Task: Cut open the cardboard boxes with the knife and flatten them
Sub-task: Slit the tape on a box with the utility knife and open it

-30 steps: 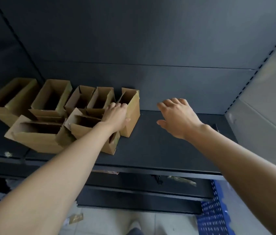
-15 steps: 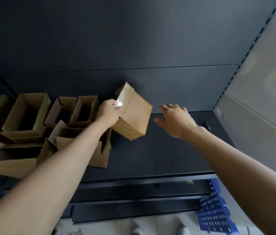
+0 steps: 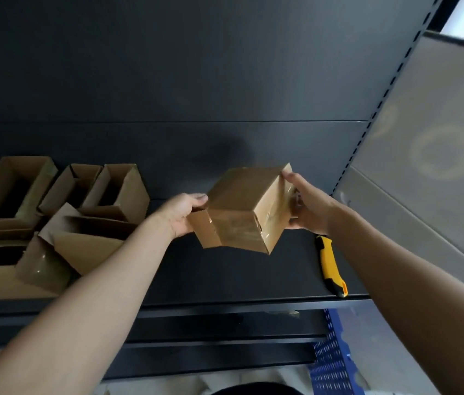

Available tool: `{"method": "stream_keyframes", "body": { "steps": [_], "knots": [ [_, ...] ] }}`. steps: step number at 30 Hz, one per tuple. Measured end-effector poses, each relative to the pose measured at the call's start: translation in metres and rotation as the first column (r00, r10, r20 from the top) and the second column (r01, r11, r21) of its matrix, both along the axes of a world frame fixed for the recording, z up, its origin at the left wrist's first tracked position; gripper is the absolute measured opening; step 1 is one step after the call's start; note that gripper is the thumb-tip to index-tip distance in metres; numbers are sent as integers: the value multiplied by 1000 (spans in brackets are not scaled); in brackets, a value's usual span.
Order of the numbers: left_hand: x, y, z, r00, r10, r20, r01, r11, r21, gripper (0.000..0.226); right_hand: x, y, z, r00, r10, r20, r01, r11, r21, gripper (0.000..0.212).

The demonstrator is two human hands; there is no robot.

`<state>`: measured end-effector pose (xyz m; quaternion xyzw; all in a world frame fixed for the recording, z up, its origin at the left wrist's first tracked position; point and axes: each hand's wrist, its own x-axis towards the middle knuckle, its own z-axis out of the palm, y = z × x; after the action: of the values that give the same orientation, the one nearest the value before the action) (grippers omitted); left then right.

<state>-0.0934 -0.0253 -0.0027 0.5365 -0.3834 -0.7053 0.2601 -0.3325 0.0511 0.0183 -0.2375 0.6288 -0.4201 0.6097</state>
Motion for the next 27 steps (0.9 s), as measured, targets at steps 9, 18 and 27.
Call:
{"method": "stream_keyframes", "body": {
  "steps": [9, 18, 27],
  "knots": [
    [-45, 14, -49, 881, -37, 471, 134, 976, -174, 41, 1, -3, -15, 970, 82, -229, -27, 972, 233, 42],
    [-59, 33, -18, 843, -168, 511, 391, 844, -367, 60, 12, -15, -28, 947, 126, -295, -54, 969, 241, 52],
    [-76, 55, -16, 233, -90, 968, 848, 506, -157, 125, -41, -10, -82, 497, 355, -792, 13, 910, 415, 52]
  ]
}}
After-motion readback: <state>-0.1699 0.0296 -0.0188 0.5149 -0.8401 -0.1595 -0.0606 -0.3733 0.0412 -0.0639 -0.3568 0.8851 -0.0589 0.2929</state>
